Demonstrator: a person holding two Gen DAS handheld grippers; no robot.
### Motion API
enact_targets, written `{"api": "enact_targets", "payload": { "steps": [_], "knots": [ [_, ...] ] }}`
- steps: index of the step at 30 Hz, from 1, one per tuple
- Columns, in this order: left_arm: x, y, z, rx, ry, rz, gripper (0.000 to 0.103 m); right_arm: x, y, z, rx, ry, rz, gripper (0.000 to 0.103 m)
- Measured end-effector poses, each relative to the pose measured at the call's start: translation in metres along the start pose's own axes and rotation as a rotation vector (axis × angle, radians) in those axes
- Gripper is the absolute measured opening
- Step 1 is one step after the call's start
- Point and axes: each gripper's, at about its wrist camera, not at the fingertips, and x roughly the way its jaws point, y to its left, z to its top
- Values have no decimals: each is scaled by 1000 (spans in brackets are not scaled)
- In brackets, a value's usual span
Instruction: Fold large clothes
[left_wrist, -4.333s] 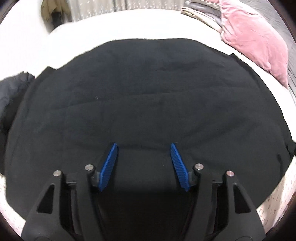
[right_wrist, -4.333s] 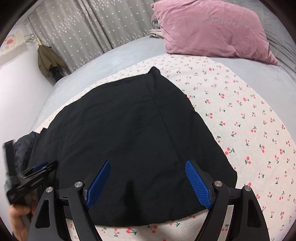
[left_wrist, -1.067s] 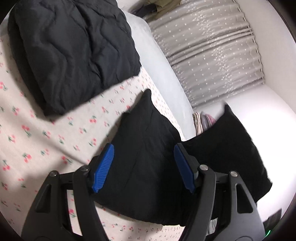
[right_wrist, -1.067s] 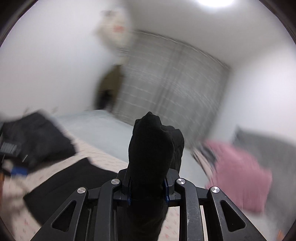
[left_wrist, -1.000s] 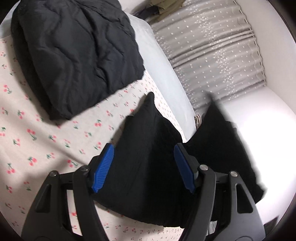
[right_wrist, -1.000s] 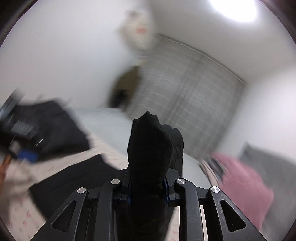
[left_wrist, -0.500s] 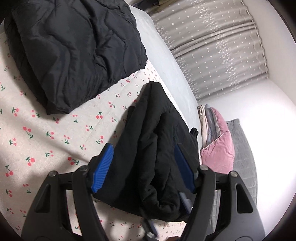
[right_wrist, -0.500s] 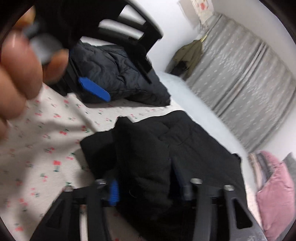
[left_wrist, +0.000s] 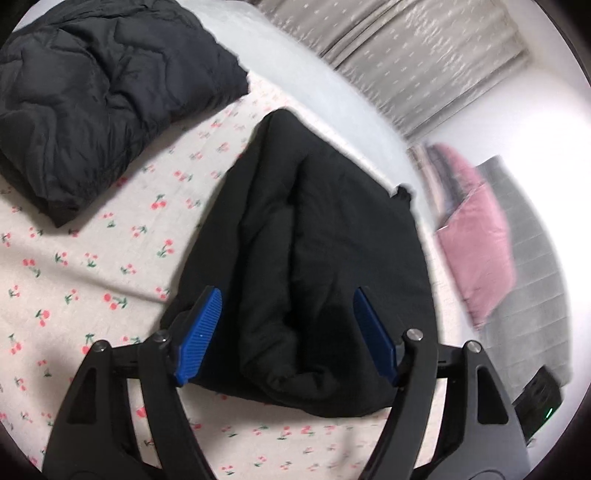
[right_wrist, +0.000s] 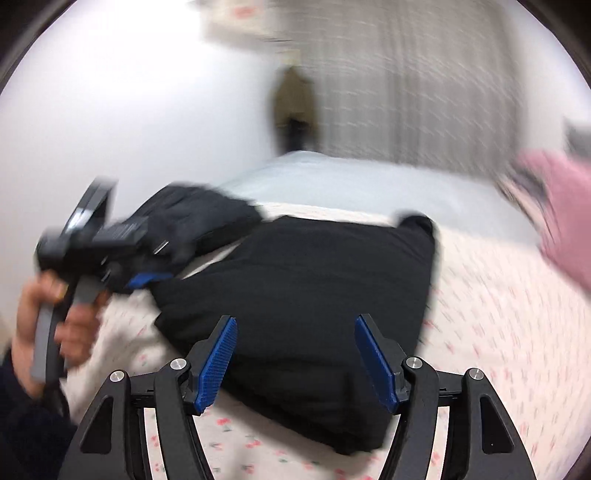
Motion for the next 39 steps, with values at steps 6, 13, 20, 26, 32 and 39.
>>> {"api": "enact_targets", "payload": {
  "steps": [6,13,20,26,32,39],
  "knots": [
    [15,-15,-11,56,2,15,34,39,-35,-16,163,102,37,55],
    [-27,-26,-6,107,-201,-28,21,34,8,-11,-29,68,-38,32],
    [13,12,-6,4,-31,51,23,59,28,-14,-134,203,-17,9],
    [20,5,-11,54,-19,104,26,85,10,-35,-15,239,71,6],
    [15,3,-9,80,-29,129,42,76,20,-27,-61,233,34,6],
    [-33,6,6,36,-179,80,53,25,-25,21,40,118,10,9]
  ]
}}
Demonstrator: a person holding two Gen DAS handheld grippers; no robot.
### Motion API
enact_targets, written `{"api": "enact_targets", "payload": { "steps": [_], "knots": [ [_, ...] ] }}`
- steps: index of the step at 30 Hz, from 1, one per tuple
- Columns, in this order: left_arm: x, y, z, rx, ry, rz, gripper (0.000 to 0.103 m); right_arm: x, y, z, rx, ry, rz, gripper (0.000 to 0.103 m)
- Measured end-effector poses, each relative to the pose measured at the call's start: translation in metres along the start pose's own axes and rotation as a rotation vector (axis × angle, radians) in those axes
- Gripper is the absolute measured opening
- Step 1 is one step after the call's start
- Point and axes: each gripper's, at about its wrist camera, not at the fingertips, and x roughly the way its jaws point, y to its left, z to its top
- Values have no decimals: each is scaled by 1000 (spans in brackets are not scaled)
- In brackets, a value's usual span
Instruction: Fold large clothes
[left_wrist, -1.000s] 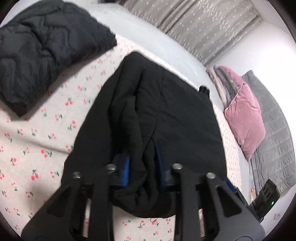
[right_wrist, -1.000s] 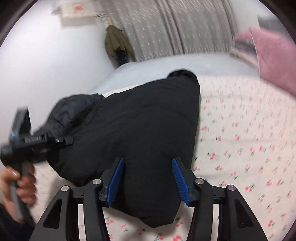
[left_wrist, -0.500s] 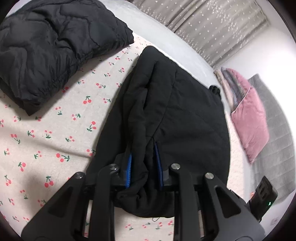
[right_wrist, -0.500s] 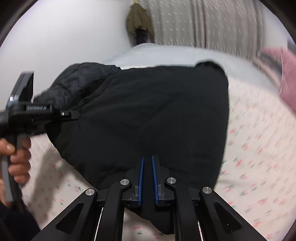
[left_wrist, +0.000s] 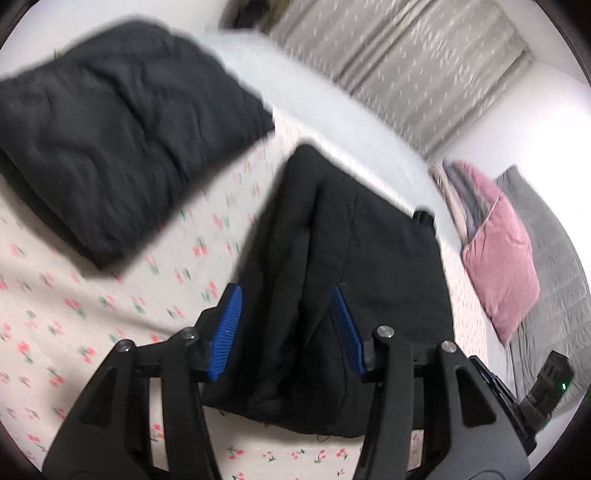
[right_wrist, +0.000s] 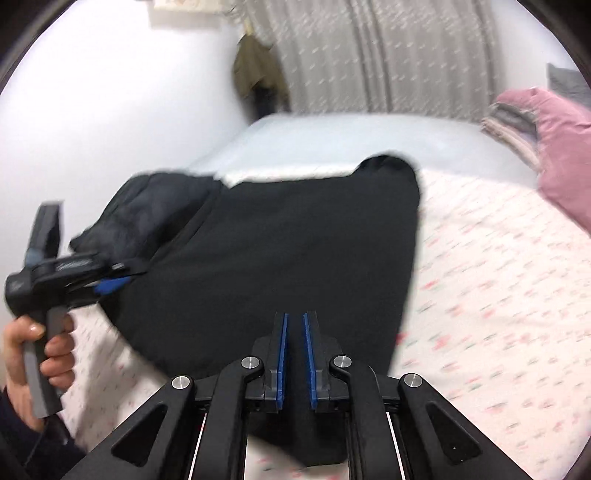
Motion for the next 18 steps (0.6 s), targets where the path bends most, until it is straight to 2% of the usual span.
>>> {"api": "enact_targets", "payload": {
  "steps": [2,4,6,8,9,11,14,16,18],
  "knots": [
    [-10,-8,2,39,-45,-36,53,5,-10,4,18,24,-20,9],
    [-12,-22,1,95,-56,-82,54,23,-13,4,5,69,-23,9],
    [-3,-38,0,154,-43,-96,54,38,-10,1,-10,91,-33,10],
    [18,-55,4,205,6,-94,54,53,-8,-6,-7,119,-61,9],
    [26,-59,5,219,21,-76,54,60,-9,-9,13,133,-62,9],
    [56,-69,6,249,83,33,53,68,-9,-10,20,142,-64,9],
    [94,-67,-7,275,164,156,53,68,-4,-8,-40,167,-72,9],
    [98,-67,-12,314,150,188,56,66,-8,4,-67,201,-29,9],
    [94,-63,-11,291,152,172,56,60,-17,26,-73,197,12,10]
  ]
}}
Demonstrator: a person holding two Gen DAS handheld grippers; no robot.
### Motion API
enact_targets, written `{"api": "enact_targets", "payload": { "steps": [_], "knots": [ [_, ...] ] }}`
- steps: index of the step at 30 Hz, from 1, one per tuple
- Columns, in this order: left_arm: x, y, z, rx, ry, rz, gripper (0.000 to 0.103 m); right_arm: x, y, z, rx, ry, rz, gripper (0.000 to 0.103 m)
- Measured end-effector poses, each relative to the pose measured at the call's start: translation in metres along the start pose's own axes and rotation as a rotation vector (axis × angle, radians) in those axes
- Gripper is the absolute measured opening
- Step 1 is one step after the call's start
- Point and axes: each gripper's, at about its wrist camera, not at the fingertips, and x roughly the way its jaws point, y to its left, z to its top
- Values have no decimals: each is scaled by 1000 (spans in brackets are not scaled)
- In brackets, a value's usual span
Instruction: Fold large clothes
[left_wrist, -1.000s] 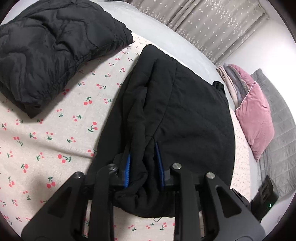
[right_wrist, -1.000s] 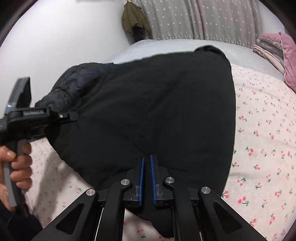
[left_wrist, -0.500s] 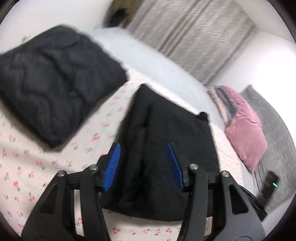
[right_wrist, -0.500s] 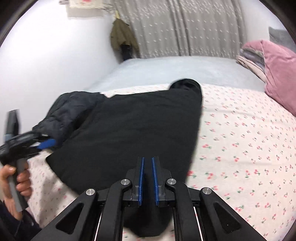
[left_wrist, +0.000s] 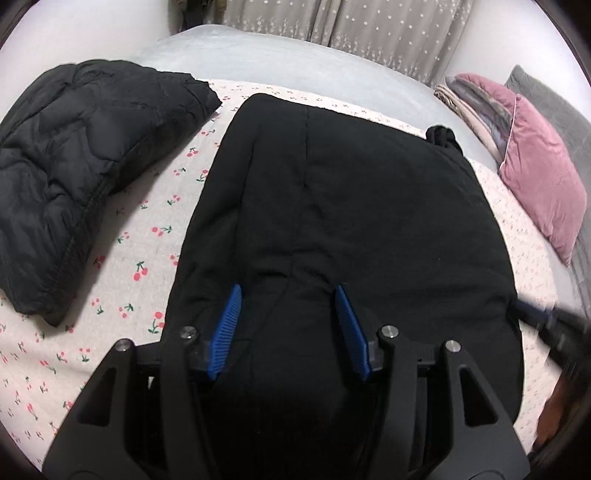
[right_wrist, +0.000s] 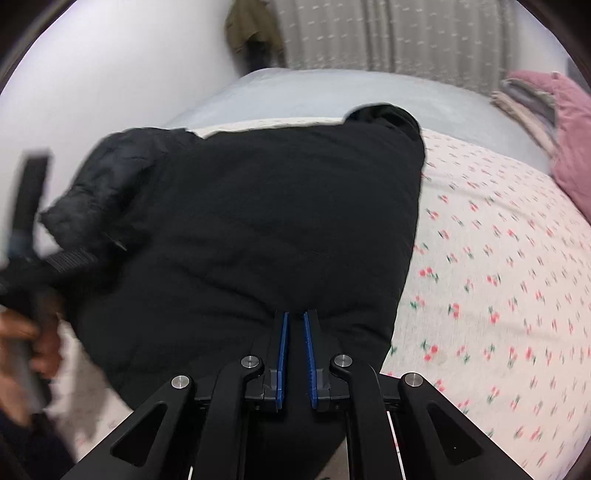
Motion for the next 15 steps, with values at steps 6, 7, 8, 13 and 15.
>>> {"api": "enact_targets", "payload": {
  "steps": [6,7,8,13,15],
  "knots": [
    [2,19,-2,-80,24,-79,56,6,-38,91,71,-48,-28,10],
    [2,21,-3,-91,26,-86,56,13,-46,102,97,-42,-28,10],
    [2,21,-3,-101,26,-90,55,24,-54,116,128,-32,-28,10],
    [6,18,-3,-109,30,-83,55,98,-86,149,223,57,-35,10],
    [7,17,-2,-104,31,-81,55,141,-90,140,242,127,-36,10]
  ]
}}
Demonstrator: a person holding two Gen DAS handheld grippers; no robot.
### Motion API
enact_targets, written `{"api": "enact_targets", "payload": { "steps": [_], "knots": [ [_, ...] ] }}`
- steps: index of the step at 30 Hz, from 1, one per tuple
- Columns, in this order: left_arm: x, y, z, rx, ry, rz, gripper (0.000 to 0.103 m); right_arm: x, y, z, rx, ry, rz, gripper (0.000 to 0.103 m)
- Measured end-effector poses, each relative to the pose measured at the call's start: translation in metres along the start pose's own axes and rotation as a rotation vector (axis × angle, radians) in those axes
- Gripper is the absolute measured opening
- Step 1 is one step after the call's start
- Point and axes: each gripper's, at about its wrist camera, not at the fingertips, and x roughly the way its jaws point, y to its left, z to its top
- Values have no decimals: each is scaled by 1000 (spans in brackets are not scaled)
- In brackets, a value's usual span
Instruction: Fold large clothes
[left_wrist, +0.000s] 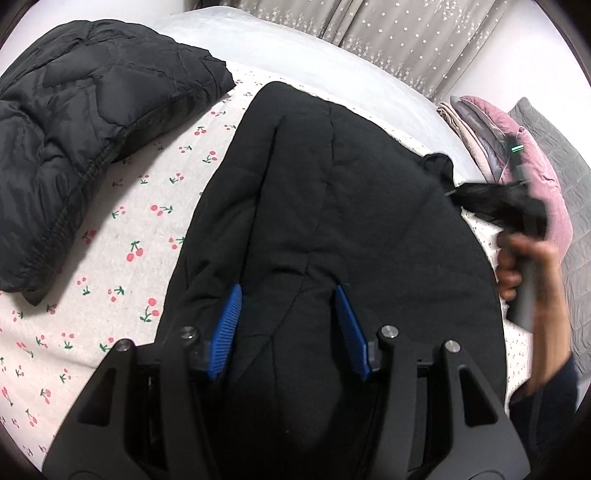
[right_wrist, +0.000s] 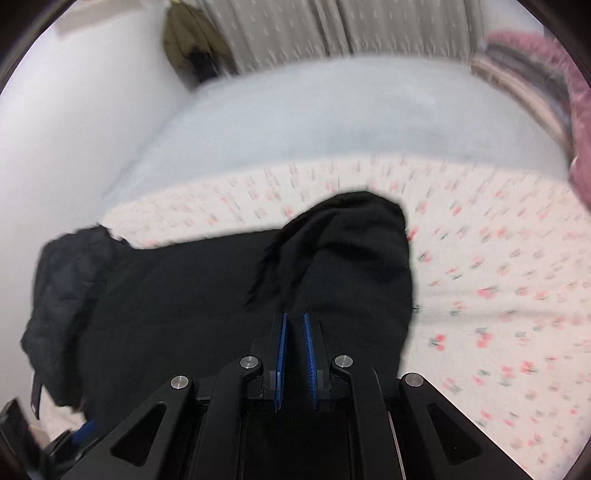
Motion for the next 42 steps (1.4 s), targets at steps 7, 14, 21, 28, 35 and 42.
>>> {"api": "enact_targets", "payload": {
  "steps": [7,14,21,28,35,42],
  "knots": [
    [2,1,0,1,5,-5,55,-3,8,-4,-36,-58,-47,10],
    [0,2,0,-1,1,-10,55,-74,28,-49,-70,-130,92,12],
    [1,1,-3,2,-7,3,54,-59,74,-123,-295,-55,-23,35],
    [0,-3,-8,14,-34,20,54,-46,82,-129,-308,-77,-67,35],
    [-3,-1,-10,5,-40,11,54,-108,92,-166,-323,-137,-32,38],
    [-5,-3,-13,22,-54,14,54,-100,98,-198,-351,-166,-104,42]
  ]
}}
